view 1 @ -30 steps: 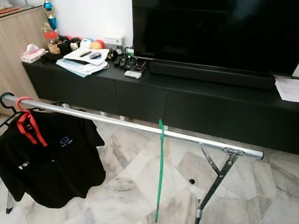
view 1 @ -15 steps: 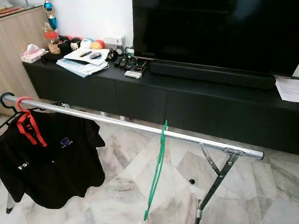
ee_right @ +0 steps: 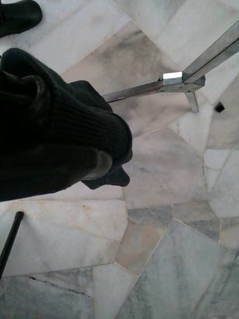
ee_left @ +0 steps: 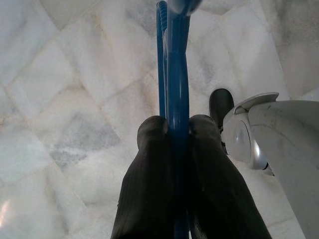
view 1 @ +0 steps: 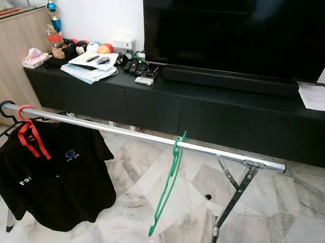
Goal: Hang hanger
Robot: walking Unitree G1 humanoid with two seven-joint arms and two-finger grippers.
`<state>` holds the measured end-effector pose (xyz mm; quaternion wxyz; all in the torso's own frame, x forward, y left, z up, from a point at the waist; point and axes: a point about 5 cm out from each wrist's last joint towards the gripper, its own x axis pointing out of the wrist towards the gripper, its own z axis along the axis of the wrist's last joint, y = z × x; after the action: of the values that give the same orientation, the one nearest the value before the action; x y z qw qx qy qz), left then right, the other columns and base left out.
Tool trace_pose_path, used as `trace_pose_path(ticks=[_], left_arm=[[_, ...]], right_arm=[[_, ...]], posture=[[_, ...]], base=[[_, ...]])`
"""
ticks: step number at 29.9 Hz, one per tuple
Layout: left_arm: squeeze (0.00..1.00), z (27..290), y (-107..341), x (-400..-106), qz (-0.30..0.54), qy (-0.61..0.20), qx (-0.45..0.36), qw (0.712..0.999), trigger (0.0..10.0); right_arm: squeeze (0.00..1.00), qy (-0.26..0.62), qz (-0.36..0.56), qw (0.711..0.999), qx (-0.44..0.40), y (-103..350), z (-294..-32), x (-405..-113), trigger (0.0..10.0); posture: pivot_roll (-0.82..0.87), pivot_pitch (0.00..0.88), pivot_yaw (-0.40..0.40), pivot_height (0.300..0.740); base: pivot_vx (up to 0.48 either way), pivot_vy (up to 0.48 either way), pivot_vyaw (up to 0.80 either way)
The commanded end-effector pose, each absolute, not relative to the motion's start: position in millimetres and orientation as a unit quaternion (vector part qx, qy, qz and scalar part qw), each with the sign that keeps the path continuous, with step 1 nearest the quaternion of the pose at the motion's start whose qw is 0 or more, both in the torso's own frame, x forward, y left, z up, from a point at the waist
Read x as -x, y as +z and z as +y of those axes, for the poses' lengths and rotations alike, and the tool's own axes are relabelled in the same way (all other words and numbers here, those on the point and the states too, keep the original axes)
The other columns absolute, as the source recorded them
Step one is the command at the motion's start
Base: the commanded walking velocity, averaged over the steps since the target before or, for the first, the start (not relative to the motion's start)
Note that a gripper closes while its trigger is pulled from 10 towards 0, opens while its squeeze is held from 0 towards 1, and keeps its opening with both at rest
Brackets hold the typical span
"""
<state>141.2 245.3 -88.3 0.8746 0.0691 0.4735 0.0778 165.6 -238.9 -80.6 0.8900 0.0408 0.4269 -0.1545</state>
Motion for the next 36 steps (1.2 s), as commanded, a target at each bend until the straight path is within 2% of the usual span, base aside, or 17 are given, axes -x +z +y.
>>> trace_pose_path(ticks=[1,12,36], left_arm=[[0.0,245.7,-91.8,-132.7,0.491,0.078,-0.066,0.865,10.0],[0.0,249.6,-92.7,-127.4,0.501,0.081,-0.065,0.859,10.0],[0.0,251.7,-93.6,-123.4,0.508,0.084,-0.064,0.855,10.0]], right_arm=[[0.0,-0.157,0.43,0.888,-0.042,-80.4,-241.6,-164.6,10.0],[0.0,-0.156,0.43,0.888,-0.042,-80.6,-241.6,-164.4,10.0],[0.0,-0.154,0.431,0.888,-0.043,-80.5,-242.0,-164.2,10.0]], posture=[[0.06,0.0,-0.058,0.74],[0.06,0.0,-0.058,0.74],[0.07,0.0,-0.062,0.74]], base=[[0.0,0.0,0.0],[0.0,0.0,0.0],[0.0,0.272,0.0]])
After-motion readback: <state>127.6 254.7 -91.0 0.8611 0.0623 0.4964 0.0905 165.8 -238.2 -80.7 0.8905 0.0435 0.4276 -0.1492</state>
